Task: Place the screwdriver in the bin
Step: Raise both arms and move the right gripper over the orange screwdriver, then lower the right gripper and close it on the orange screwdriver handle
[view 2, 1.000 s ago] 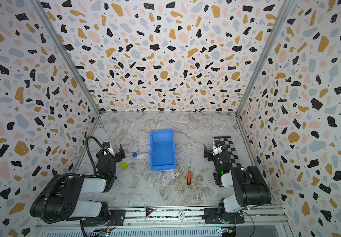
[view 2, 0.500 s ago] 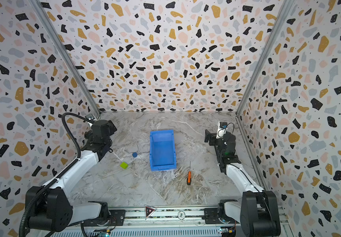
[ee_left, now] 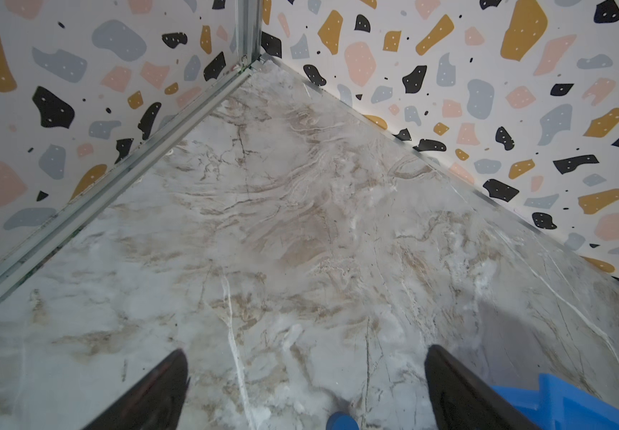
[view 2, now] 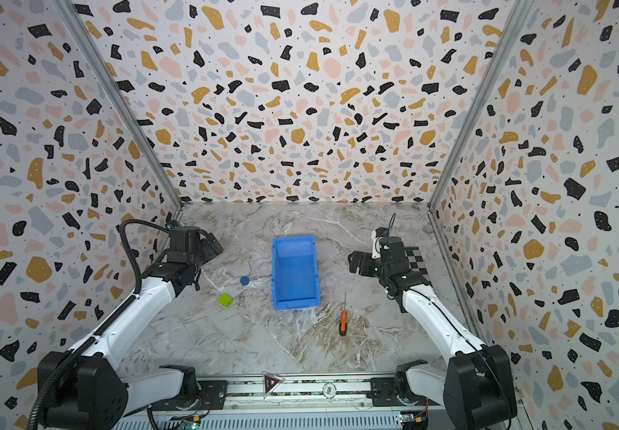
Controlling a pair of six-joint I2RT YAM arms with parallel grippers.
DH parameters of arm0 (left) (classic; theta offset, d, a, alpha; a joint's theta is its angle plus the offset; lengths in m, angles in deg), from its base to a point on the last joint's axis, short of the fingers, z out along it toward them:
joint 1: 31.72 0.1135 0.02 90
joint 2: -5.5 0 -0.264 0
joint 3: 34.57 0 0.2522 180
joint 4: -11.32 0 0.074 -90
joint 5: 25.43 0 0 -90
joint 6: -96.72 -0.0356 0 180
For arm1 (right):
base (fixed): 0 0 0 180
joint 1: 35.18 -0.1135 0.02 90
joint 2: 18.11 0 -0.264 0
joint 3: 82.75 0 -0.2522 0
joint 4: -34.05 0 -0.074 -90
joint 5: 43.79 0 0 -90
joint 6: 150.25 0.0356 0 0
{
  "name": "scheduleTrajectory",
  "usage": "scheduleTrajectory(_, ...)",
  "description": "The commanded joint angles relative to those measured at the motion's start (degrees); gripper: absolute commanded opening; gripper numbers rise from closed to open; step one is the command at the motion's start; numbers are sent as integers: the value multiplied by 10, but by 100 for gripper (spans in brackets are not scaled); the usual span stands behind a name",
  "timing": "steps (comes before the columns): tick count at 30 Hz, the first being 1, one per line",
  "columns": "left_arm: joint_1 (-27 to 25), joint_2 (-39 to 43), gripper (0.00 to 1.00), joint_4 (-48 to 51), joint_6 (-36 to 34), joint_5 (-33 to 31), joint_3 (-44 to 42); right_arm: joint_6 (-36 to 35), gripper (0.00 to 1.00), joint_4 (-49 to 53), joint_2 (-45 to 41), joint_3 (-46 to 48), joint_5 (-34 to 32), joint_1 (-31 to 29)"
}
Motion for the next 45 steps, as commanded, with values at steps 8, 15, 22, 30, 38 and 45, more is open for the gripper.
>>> scheduleTrajectory(8,-11,12,100,29,-15,-19,-13,156,99,212,-15,4,-135,-182)
scheduleTrajectory(15,-11,-23,100,34,-14,-15,4,318,100,288,27,0,-179,-294)
scheduleTrajectory(22,-11,-39,100,33,-24,-16,8,404,87,327,68,2,-196,-353)
scheduleTrajectory(30,-11,-47,100,29,-30,-14,18,404,74,266,67,49,-170,-347)
scheduleTrajectory(38,-11,-67,100,24,-24,-3,38,383,64,243,112,33,-164,-340)
scheduleTrajectory(45,-11,-73,100,28,-22,-3,42,364,52,216,133,33,-148,-320)
